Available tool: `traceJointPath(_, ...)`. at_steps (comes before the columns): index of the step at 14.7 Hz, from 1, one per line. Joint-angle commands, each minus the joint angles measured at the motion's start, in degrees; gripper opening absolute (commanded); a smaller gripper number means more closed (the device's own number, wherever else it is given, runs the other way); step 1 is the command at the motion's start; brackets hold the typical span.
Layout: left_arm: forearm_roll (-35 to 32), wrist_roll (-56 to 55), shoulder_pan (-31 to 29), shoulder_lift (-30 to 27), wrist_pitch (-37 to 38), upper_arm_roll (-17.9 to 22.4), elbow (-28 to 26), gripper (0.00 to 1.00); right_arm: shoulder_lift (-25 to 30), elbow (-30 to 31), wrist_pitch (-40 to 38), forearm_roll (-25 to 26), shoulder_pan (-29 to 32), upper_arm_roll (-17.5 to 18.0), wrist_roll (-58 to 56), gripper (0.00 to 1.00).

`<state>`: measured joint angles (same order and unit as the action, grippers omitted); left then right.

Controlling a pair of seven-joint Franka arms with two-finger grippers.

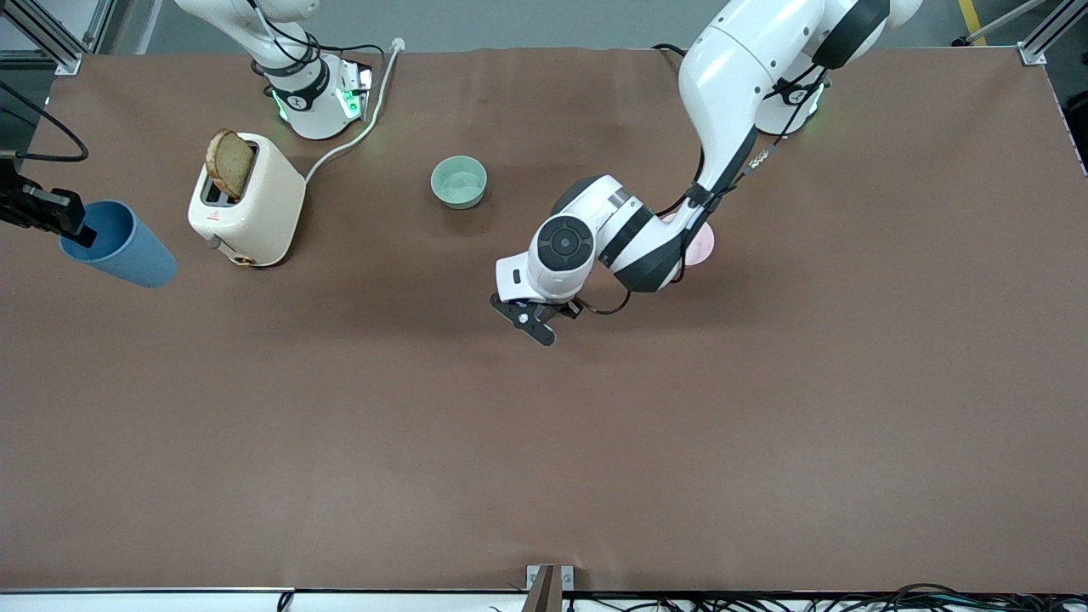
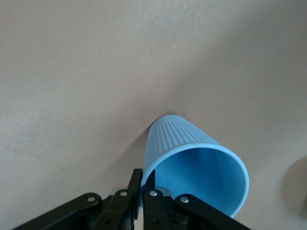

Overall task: Stack blue cups with both arms
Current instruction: 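Carry the blue cup with the left gripper to the table middle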

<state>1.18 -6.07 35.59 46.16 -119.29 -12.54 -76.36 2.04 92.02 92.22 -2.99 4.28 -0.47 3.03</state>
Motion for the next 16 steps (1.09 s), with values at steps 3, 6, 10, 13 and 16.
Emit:
traceJointPath(3,-0.9,-0.3,0.5,0.2,-0.6,0.5,1.6,1.00,-0.5,-1.0,-1.1,0.7,0.4,0.0,-0.9,0.03)
traceJointPath(6,-0.8,-0.4,0.1,-3.2,0.1,0.0,1.5,1.00,-0.5,-1.0,-1.1,0.7,0.1,0.0,-0.9,0.03)
traceJointPath(10,-1.0,0.1,-3.7,-9.4,3.6,0.5,1.5,1.00,-0.5,-1.0,-1.1,0.7,0.1,0.0,-0.8,0.04)
traceJointPath(13,-1.1,0.4,-12.7,-12.8,4.4,0.4,1.2,1.00,-0.5,-1.0,-1.1,0.7,0.0,0.0,-0.8,0.04)
traceJointPath(16,-1.3,0.5,-22.2,-13.1,8.8,0.4,1.1,1.00,-0.5,-1.1,-0.8,0.3,-0.5,0.1,-0.5,0.04)
